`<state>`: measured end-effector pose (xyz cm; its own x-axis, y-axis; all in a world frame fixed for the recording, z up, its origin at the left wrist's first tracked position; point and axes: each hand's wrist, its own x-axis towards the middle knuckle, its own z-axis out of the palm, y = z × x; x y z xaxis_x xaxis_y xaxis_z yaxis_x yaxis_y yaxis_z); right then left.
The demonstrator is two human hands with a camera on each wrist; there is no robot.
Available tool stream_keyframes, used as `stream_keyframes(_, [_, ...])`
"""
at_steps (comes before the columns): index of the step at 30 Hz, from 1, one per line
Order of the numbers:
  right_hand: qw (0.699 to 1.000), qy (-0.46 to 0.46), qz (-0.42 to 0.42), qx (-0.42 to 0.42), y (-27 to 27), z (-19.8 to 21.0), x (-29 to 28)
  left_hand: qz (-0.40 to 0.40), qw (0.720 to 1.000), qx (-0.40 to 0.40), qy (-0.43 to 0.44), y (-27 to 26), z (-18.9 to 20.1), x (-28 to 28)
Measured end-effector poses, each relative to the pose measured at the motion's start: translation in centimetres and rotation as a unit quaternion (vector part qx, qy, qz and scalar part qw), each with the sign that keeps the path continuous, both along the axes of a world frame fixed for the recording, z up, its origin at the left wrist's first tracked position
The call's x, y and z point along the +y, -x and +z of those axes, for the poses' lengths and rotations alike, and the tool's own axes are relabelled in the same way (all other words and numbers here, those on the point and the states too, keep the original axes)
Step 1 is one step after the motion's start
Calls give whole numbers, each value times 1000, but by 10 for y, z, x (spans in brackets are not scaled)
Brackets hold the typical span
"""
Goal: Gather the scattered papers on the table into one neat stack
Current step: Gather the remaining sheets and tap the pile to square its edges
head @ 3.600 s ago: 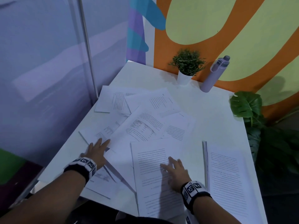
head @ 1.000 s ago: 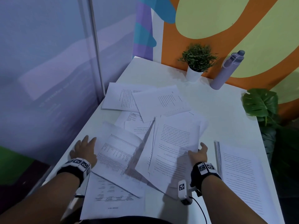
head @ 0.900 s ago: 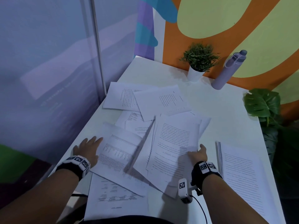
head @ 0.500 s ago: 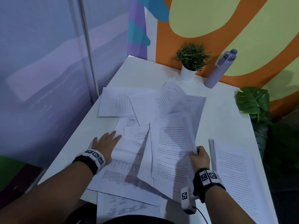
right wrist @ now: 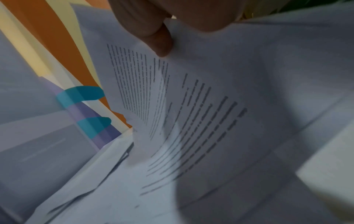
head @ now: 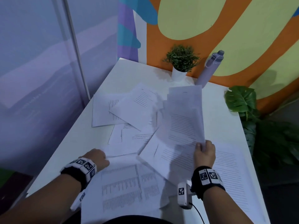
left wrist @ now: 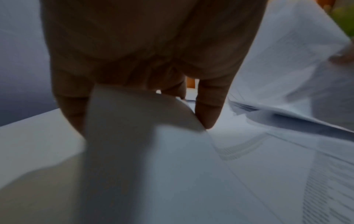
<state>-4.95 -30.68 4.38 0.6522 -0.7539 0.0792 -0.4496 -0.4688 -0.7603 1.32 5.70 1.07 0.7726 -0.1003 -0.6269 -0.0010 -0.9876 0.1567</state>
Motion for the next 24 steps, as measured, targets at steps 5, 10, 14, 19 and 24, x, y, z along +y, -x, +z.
stream_keyframes(5, [993, -28, -7, -118, -6, 21, 16, 69, 997, -28, -23, 30, -9, -5])
stream_keyframes(10, [974, -49, -7, -219, -15, 57, 26, 94, 994, -48, -1, 37, -14, -10])
stream_keyframes(14, [960, -68, -7, -271, -26, 78, 19, 64, 994, -84, 36, 41, -12, -5])
stream_keyframes(19, [964, -101, 12, -247, -38, 77, 10, 157, 982, -93, 51, 35, -10, 8])
stream_keyframes(24, [968, -220, 36, -119, -32, 41, 29, 180, 982, -24, 60, 50, -13, 29])
